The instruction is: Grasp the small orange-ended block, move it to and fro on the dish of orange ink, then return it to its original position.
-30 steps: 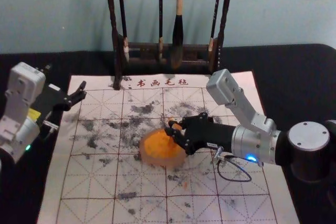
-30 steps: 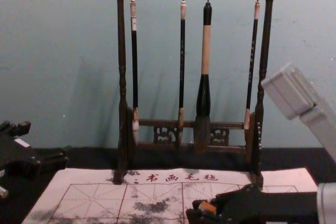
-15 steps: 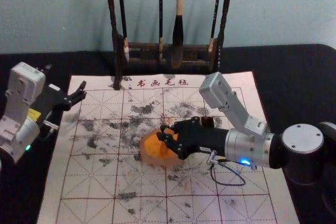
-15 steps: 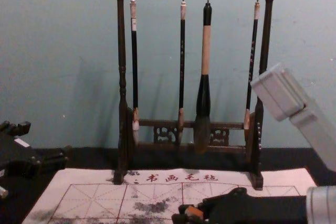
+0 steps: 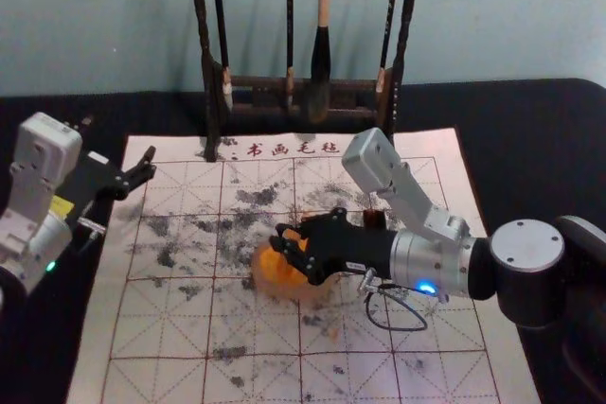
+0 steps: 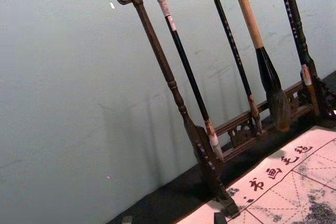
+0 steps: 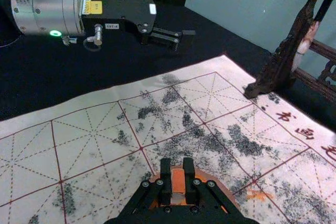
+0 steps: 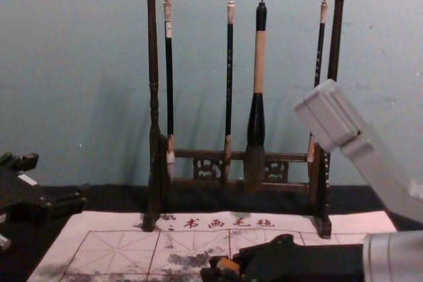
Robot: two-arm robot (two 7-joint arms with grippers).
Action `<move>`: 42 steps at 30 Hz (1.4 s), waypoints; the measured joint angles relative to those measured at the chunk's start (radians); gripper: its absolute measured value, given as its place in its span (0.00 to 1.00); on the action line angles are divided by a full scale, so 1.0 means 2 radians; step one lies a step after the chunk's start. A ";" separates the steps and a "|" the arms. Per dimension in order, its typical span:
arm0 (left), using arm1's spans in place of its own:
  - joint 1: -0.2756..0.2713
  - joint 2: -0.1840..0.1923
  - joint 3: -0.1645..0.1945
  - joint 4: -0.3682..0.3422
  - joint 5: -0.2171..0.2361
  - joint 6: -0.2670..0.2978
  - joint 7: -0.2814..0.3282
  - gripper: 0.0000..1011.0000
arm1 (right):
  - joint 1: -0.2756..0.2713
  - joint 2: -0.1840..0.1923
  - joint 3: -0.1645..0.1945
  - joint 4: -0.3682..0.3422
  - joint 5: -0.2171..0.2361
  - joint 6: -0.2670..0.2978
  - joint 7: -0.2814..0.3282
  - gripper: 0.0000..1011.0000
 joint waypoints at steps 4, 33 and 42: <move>0.000 0.000 0.000 0.000 0.000 0.000 0.000 0.99 | 0.005 -0.005 -0.001 0.007 -0.003 0.000 -0.003 0.13; 0.000 0.000 0.000 0.000 0.000 0.000 0.000 0.99 | 0.010 -0.010 0.018 0.023 -0.010 -0.001 -0.017 0.13; 0.000 0.000 0.000 0.000 0.000 0.000 0.000 0.99 | 0.001 0.001 0.025 0.014 -0.007 0.000 -0.016 0.13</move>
